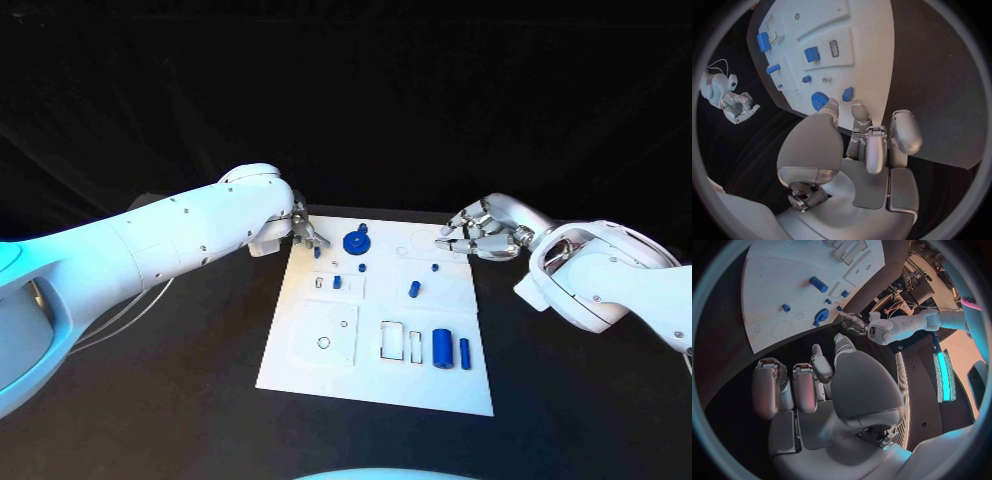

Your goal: Assemble the parts on the task board

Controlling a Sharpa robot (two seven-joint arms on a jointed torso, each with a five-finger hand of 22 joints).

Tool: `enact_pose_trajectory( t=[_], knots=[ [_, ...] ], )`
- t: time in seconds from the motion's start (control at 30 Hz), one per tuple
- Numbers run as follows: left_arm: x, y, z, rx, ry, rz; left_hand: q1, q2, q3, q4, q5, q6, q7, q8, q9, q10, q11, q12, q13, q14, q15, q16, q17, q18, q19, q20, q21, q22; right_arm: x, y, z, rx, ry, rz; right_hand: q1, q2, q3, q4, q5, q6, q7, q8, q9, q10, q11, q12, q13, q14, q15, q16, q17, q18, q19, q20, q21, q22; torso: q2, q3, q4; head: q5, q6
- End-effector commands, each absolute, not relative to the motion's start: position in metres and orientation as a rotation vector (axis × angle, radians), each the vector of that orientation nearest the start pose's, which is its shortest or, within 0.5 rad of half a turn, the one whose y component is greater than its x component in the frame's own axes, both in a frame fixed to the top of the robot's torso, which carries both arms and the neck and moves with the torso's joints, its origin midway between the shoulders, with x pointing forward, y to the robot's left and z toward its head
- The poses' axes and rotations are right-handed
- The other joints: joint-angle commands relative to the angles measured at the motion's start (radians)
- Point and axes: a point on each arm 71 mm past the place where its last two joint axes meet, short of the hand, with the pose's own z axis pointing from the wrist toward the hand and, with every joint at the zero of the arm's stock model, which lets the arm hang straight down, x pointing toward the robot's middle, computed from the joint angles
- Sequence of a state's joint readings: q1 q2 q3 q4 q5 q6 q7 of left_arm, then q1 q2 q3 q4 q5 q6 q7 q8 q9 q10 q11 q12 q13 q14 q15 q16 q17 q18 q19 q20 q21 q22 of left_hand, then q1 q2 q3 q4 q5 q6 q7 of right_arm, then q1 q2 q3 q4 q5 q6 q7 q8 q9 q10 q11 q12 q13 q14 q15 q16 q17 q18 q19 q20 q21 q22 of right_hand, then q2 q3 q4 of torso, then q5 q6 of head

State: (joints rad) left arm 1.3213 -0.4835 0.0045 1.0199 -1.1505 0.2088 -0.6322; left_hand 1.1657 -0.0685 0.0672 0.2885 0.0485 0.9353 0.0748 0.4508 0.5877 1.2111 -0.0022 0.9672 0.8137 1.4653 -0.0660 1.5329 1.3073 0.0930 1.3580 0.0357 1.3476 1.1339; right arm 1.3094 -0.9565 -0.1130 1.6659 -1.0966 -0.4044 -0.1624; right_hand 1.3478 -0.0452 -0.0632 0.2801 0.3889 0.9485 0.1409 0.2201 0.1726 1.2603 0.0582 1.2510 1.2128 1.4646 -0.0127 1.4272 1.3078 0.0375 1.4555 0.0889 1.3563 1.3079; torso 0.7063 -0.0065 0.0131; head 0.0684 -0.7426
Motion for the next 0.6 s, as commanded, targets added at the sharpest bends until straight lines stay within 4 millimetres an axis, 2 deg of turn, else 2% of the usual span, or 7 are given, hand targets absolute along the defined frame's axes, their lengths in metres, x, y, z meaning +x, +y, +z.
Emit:
enact_pose_trajectory(
  t=[0.03,0.33,0.6],
  knots=[
    [0.5805,0.1845,-0.1774,-0.248,2.24,-0.143,0.014,0.0,-0.006,-0.002,0.003,0.011,-0.001,-0.006,-0.003,0.001,0.003,0.002,0.003,0.089,0.006,-0.005,0.212,-0.004,0.004,0.004,0.004,0.002,0.4696,-0.2223,-0.1525,0.197,1.692,0.756,-0.001,-0.009,-0.006,0.002,0.007,-0.005,-0.001,0.005,0.001,-0.003,0.0,-0.004,0.0,0.049,-0.003,-0.004,0.014,0.015,-0.006,0.003,-0.003,0.128,0.0,0.0,0.0003,0.0,0.0],
    [0.5803,0.1838,-0.1797,-0.245,2.249,-0.141,0.027,0.01,-0.008,-0.004,0.003,0.018,-0.003,-0.006,-0.01,0.003,0.002,0.006,0.006,0.09,0.005,-0.004,0.214,-0.005,0.006,0.004,0.006,0.007,0.4695,-0.222,-0.1525,0.196,1.692,0.757,0.0,-0.008,-0.007,0.002,0.008,-0.005,-0.001,0.005,0.002,-0.003,0.0,-0.003,0.0,0.049,-0.003,-0.004,0.013,0.015,-0.005,0.003,-0.003,0.128,0.0,-0.0001,0.0004,0.0,-0.001],
    [0.5806,0.1842,-0.1801,-0.255,2.245,-0.144,0.049,0.035,-0.004,-0.007,0.003,0.027,-0.005,-0.007,-0.021,0.006,0.0,0.01,0.007,0.09,0.003,-0.004,0.214,-0.006,0.008,0.004,0.009,0.012,0.4694,-0.2218,-0.1525,0.196,1.692,0.758,0.0,-0.008,-0.007,0.002,0.008,-0.005,-0.001,0.005,0.002,-0.003,0.0,-0.003,0.0,0.049,-0.003,-0.004,0.013,0.015,-0.005,0.003,-0.003,0.128,0.0,0.0006,0.0007,0.0,-0.002]
  ],
)
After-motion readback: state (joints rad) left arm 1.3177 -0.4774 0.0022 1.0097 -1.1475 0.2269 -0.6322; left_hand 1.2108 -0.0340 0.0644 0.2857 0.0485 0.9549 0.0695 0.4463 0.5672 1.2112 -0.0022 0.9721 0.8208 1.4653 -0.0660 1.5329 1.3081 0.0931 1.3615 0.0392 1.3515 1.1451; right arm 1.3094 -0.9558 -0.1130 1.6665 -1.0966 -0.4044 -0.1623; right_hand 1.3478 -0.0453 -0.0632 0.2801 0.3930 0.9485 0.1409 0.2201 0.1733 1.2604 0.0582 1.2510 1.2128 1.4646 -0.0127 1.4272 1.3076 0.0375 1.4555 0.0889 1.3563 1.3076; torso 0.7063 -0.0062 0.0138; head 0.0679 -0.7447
